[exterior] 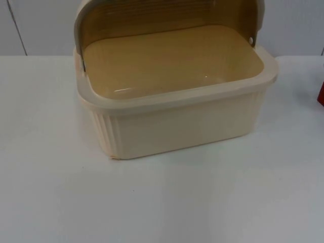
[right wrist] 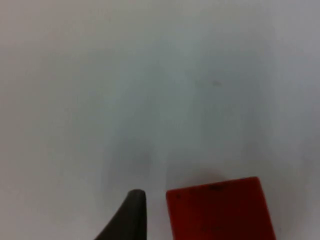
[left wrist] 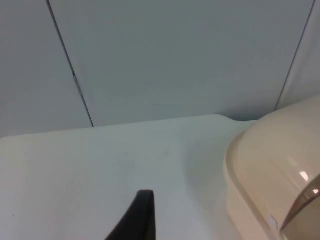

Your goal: Open the box lid with the left hand, place the block into the box with the right hand, then close the box lid with the left hand.

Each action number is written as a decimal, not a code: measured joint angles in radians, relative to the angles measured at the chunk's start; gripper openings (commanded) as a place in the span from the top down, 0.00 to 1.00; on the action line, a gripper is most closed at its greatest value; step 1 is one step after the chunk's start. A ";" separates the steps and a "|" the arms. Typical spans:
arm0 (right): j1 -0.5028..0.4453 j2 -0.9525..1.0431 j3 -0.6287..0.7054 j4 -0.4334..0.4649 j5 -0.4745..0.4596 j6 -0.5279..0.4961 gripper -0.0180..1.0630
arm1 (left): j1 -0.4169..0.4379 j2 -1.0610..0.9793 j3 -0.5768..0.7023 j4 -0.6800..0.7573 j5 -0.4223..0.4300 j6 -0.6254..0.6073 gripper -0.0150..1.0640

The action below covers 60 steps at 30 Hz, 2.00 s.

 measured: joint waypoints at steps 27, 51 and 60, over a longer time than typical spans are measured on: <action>0.034 0.108 0.000 0.000 -0.033 -0.052 0.05 | 0.000 0.000 0.000 0.025 0.002 0.000 0.03; 0.034 0.012 -0.006 -0.041 0.133 0.042 0.98 | 0.000 0.000 0.000 0.025 0.004 0.000 0.03; 0.034 -0.227 -0.006 -0.050 0.132 0.046 0.98 | 0.000 0.000 0.000 0.025 0.008 0.000 0.03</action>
